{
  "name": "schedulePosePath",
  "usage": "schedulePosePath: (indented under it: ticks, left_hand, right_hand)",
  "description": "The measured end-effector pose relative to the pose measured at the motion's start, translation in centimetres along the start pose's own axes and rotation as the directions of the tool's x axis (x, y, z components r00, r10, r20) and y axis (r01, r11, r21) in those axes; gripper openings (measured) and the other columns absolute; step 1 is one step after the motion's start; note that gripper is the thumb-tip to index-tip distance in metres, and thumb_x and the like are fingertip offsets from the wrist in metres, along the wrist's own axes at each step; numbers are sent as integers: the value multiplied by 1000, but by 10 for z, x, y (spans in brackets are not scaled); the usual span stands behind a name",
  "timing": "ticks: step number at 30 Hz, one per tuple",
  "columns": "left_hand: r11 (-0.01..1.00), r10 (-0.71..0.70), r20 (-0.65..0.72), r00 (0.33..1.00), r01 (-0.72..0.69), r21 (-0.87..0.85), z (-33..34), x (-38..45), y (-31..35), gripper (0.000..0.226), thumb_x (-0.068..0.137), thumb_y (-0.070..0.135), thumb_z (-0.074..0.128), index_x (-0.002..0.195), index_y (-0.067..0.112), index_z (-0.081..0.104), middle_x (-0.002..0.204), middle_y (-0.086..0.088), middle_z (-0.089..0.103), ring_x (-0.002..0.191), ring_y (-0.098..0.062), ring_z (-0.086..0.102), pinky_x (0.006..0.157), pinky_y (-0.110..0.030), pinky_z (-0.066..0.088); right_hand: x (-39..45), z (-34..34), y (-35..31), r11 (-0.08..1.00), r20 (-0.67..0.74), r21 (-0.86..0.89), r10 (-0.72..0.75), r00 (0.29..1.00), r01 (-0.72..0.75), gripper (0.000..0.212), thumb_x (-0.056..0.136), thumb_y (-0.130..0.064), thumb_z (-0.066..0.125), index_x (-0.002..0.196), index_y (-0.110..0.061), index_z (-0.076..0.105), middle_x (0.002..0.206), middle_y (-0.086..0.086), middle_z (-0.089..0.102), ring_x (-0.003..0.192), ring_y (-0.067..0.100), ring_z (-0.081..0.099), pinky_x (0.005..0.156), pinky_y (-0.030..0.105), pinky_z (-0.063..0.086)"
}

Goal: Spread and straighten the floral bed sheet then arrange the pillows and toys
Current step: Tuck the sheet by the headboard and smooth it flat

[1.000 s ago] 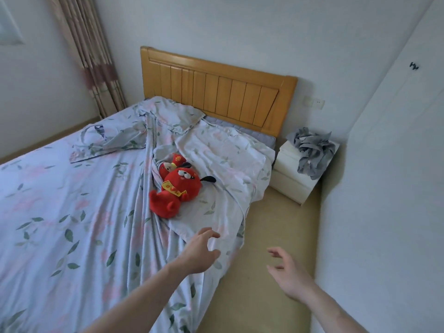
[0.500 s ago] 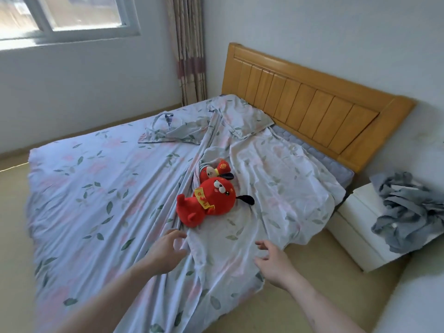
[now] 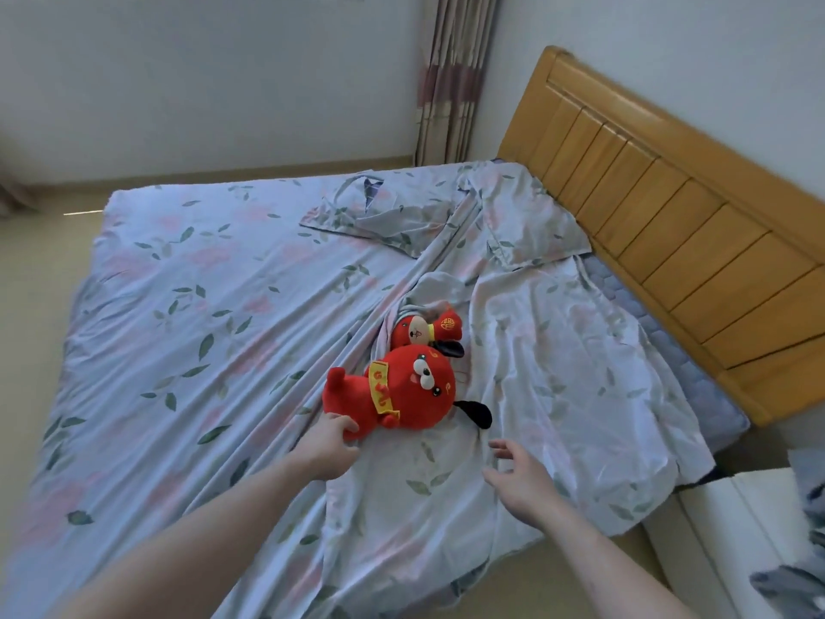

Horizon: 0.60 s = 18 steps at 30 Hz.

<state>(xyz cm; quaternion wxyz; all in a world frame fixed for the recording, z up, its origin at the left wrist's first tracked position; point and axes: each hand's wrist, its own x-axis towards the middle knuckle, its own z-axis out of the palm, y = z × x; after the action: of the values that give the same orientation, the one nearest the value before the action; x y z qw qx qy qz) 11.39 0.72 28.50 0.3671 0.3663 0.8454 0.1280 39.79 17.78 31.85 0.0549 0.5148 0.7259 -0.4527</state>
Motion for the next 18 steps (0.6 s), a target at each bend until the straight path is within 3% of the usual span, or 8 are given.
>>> schedulePosePath:
  ticks: [3,11,15,18]
  left_hand:
    - [998,-50,29,998,51,-27,13,29,28,51,85,30,62,136,23,58,143,0,48,128,-19,53,110,-29,41]
    - [979,-205,-5,979,205,6,43,114,83,50,82,38,55,132,31,56,138,5,46,118,-20,58,97,-36,51]
    - [950,-308,-76,948,311,26,69,166,86,44,83,44,56,125,32,56,130,6,48,111,-19,59,87,-37,54]
    - [922,-376,-97,922,382,59,108,226,69,50,77,47,58,124,31,52,126,4,47,109,-20,58,82,-38,56]
  right_hand:
    - [38,-22,0,1000,35,-3,-4,999,4,47,96,-35,61,141,-33,47,137,-10,50,114,14,55,86,28,47]
    - [170,-67,16,996,161,-89,15,987,0,50,96,-28,59,144,-27,47,136,-6,51,95,2,56,65,17,44]
    - [249,-66,24,990,209,-136,-12,978,41,46,95,-30,57,141,-25,48,119,-11,50,96,6,58,76,26,51]
    - [330,-39,40,987,238,-149,-26,971,63,54,94,-36,59,145,-25,44,134,-6,53,111,13,55,90,30,51]
